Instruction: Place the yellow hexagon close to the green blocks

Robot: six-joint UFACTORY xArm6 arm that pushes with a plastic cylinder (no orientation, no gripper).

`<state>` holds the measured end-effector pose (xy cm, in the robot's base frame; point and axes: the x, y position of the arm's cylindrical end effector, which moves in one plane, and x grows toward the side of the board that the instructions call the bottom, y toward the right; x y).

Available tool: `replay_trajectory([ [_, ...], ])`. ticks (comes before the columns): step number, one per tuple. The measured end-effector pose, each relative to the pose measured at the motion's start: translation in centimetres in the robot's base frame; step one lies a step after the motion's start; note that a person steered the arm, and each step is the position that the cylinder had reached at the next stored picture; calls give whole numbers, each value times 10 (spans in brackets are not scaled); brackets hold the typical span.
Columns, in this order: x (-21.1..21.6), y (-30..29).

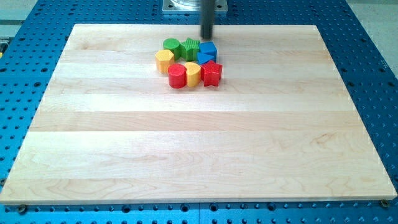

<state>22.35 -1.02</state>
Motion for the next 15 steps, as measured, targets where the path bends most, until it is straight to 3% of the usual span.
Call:
replay_trajectory([
  [1,19,-55],
  [4,57,-103],
  [6,100,-122],
  [8,167,-94],
  [10,121,-83],
  [11,134,-81],
  [12,176,-85],
  [14,144,-45],
  [15,137,-55],
])
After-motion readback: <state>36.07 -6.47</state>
